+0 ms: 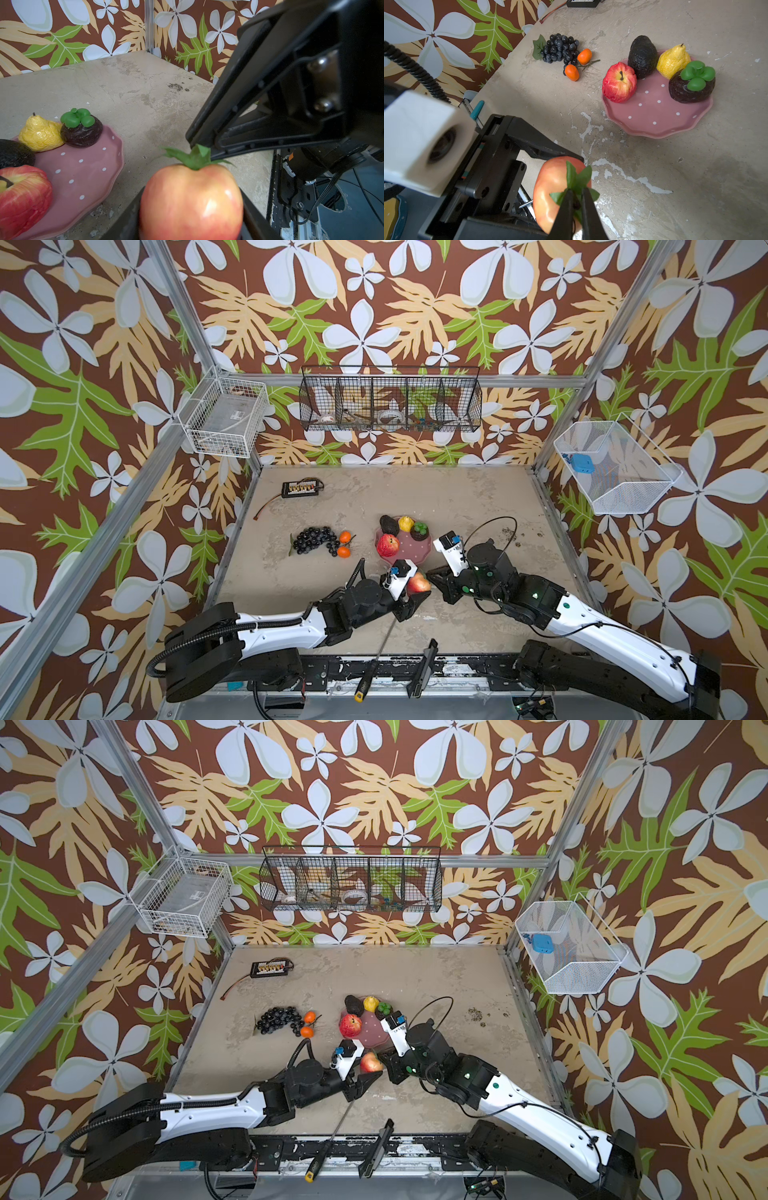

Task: Place and organize the fake fruits in the fruit bowl
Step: 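Grasp the peach's leafy top with the right gripper and open the left gripper, then lower the peach onto the pink plate with the right gripper while the left arm withdraws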

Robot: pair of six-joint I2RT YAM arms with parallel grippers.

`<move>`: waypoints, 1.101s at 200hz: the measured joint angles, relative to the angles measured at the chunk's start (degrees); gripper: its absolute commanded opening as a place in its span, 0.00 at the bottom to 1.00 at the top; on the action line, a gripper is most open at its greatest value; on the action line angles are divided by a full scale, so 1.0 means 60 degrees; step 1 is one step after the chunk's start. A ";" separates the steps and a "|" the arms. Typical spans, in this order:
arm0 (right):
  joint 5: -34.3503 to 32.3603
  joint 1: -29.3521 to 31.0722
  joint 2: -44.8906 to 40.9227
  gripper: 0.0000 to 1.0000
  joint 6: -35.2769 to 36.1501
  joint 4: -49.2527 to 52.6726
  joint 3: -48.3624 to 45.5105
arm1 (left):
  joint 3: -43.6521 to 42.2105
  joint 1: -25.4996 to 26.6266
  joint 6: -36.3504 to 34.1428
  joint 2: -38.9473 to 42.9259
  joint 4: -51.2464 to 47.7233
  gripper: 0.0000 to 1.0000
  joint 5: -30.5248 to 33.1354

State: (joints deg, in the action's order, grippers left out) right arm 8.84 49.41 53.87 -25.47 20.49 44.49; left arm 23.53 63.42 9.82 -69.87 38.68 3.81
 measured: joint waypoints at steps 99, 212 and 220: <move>-0.0120 0.0015 0.0076 0.00 0.0000 -0.0055 0.0058 | 0.0015 0.0004 0.0076 0.0033 -0.0066 1.00 0.0251; -0.3082 -0.0135 0.2437 0.00 0.1570 -0.0208 0.1552 | -0.2386 -0.0328 0.1188 0.5136 -0.0787 1.00 0.4149; -0.3187 -0.0189 0.2728 0.00 0.1668 -0.0277 0.1665 | -0.2452 -0.0423 0.1337 0.5523 -0.1075 1.00 0.4648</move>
State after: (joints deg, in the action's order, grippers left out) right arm -10.28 48.27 70.24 -15.46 18.83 54.48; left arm 8.82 60.88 17.85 -36.73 32.23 31.70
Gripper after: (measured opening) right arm 0.050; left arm 0.997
